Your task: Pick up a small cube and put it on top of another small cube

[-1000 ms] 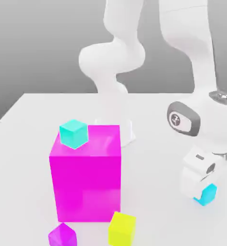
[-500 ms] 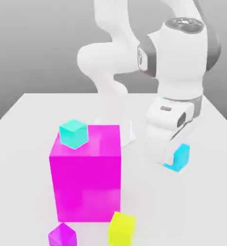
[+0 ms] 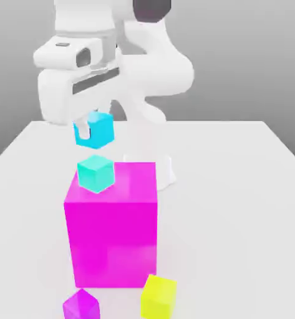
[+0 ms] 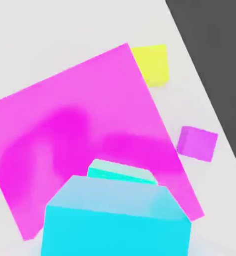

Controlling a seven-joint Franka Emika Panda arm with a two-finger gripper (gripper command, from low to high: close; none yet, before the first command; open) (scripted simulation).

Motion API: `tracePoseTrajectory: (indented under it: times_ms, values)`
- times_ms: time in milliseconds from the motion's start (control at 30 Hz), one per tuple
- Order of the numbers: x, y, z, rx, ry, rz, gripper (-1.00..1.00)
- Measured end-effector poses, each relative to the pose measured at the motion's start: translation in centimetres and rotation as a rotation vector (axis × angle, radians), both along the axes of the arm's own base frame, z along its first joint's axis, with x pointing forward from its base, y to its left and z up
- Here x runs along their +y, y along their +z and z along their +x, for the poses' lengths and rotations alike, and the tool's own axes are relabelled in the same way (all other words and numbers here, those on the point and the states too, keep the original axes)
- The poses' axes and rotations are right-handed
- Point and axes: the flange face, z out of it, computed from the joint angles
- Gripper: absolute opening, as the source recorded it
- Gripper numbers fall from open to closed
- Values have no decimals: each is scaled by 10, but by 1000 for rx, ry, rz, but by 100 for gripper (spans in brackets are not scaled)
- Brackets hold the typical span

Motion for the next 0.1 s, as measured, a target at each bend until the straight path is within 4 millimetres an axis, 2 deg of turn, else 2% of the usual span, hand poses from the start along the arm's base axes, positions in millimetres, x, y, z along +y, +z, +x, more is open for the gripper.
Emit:
tracePoseTrajectory:
  times_ms: [100]
  values:
    - [0,0,0,0,0,0,100]
